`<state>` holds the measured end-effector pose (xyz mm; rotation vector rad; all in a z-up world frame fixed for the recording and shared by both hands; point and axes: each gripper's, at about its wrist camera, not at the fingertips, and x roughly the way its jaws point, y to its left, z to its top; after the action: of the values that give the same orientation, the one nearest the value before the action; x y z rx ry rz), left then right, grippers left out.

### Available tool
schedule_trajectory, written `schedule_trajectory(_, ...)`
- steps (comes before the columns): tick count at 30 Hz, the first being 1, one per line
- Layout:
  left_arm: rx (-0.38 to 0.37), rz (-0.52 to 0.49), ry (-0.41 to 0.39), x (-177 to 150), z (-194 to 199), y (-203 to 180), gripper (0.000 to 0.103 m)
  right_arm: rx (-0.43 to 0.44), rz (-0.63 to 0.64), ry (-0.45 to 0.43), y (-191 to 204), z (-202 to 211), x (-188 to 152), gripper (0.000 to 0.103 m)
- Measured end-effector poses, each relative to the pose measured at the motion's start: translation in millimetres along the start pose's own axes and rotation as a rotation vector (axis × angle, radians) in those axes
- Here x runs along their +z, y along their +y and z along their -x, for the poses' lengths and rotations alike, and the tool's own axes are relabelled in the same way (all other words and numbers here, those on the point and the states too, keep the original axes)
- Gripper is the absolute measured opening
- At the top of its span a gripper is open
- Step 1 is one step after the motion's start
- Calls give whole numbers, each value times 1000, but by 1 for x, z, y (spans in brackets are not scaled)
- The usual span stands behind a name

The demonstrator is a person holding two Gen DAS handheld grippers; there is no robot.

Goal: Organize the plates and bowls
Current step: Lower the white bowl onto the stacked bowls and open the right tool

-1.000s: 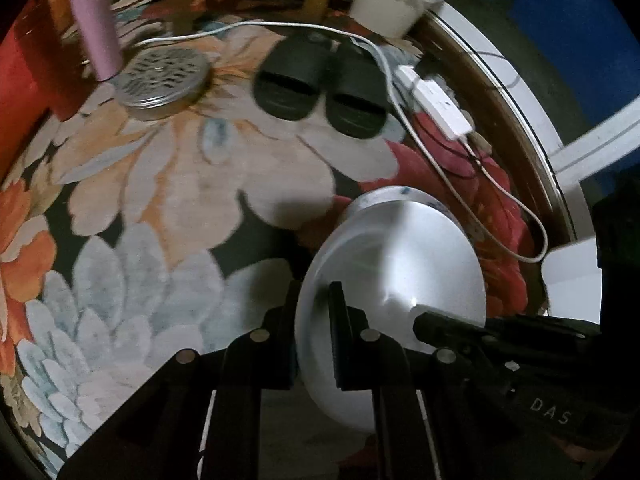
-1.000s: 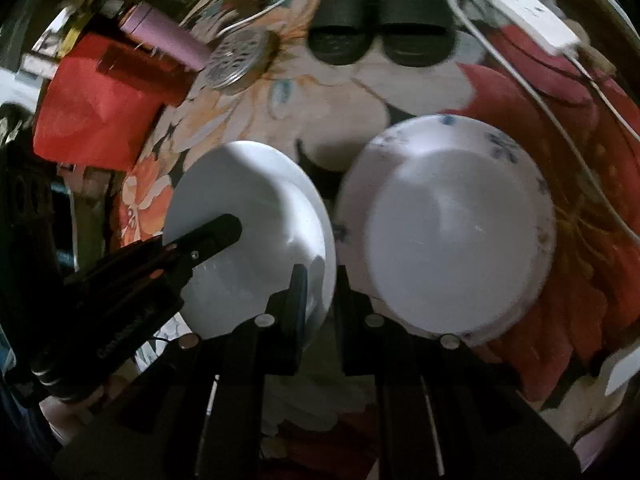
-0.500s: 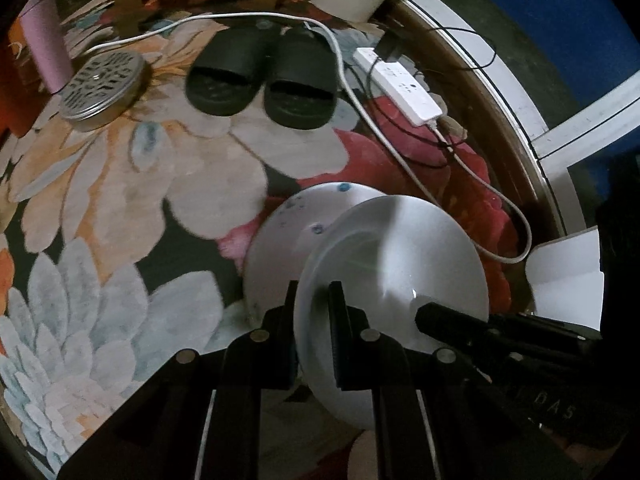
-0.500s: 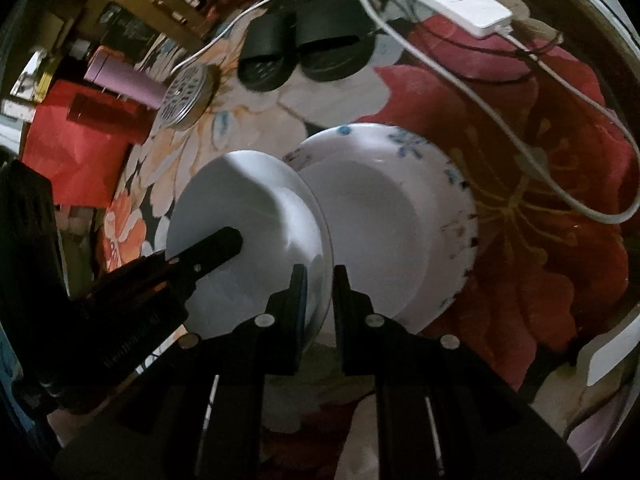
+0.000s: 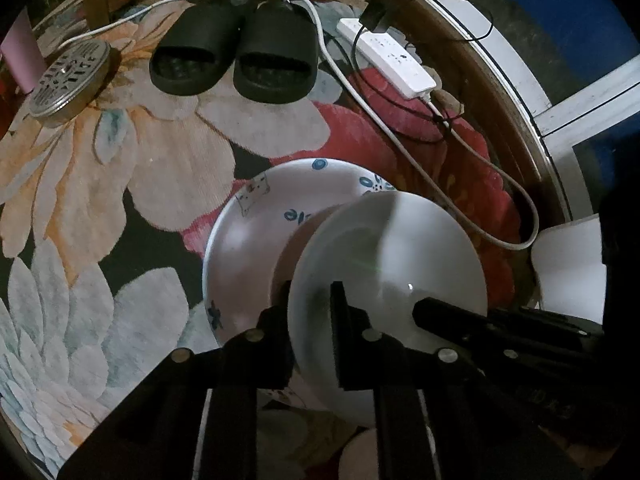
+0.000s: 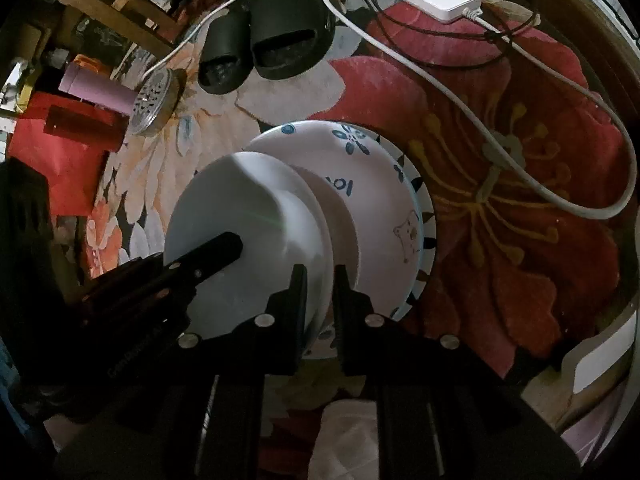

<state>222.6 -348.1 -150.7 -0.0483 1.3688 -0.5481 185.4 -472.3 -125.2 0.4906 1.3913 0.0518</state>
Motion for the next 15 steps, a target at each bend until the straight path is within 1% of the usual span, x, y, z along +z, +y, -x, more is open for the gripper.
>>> schedule_trajectory(1,-14,2,1,1,1,0,26,9,-6,4,-1,-1,0,13)
schedule_trajectory(2,-37,6,5,1,1,-1,37,11,-9,7,-2,-2,1,13)
schedule_trajectory(3,-53,8,12,2,1,-2,41,13,-11,8,-2,-3,1,13)
schedule_trajectory(5,-60,5,18,2,3,-5,46,13,-20,10,-3,-3,2,13)
schedule_trajectory(7,-64,6,16,2,5,-6,48,15,-32,8,-4,-2,2,14)
schedule_trajectory(9,-77,10,12,1,7,-6,53,20,-39,9,-5,-1,2,15)
schedule_trajectory(11,-110,27,8,1,11,-4,62,35,-63,11,-9,0,3,15)
schedule_trajectory(12,-120,33,7,2,12,-4,64,43,-72,13,-10,0,4,15)
schedule_trajectory(15,-136,37,-12,3,20,-5,81,61,-96,13,-13,0,5,15)
